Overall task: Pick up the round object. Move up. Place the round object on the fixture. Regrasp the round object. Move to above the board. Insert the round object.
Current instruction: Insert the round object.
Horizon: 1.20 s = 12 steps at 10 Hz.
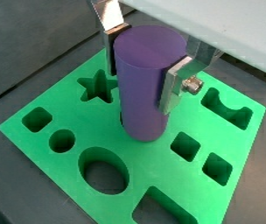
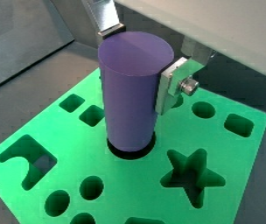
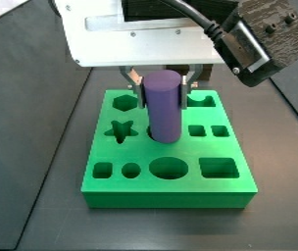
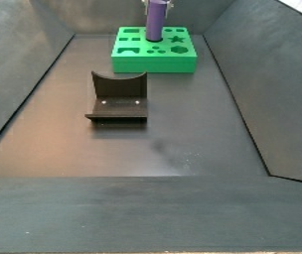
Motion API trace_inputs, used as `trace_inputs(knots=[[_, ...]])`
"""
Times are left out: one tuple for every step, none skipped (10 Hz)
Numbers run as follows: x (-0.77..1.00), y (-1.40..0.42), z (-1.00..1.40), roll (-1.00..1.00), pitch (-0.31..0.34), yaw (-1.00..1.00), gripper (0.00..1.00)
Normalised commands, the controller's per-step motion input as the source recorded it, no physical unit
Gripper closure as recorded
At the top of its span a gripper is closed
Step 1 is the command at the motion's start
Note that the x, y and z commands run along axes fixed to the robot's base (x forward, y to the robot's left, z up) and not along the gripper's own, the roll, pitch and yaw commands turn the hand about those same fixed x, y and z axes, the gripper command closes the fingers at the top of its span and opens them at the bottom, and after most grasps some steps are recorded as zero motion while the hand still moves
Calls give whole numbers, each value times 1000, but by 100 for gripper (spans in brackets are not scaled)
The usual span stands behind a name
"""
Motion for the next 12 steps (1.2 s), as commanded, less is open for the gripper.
trace_inputs(knots=[[0,0,-894,216,-13,189,100],[0,11,-860,230,-26,220,100],[0,23,-880,220,-14,194,100],[0,0,-909,213,-9,186,100],[0,0,-917,209,-9,223,100],[0,-77,-860,230,0,226,100],[214,-160,-831,214,0,214,100],[317,-120,-797,227,0,191,100],[169,-126,-497,171,0,111,100],[0,-17,0,30,0,0,100],[0,0,0,6,0,0,100],[0,0,0,0,0,0,100]])
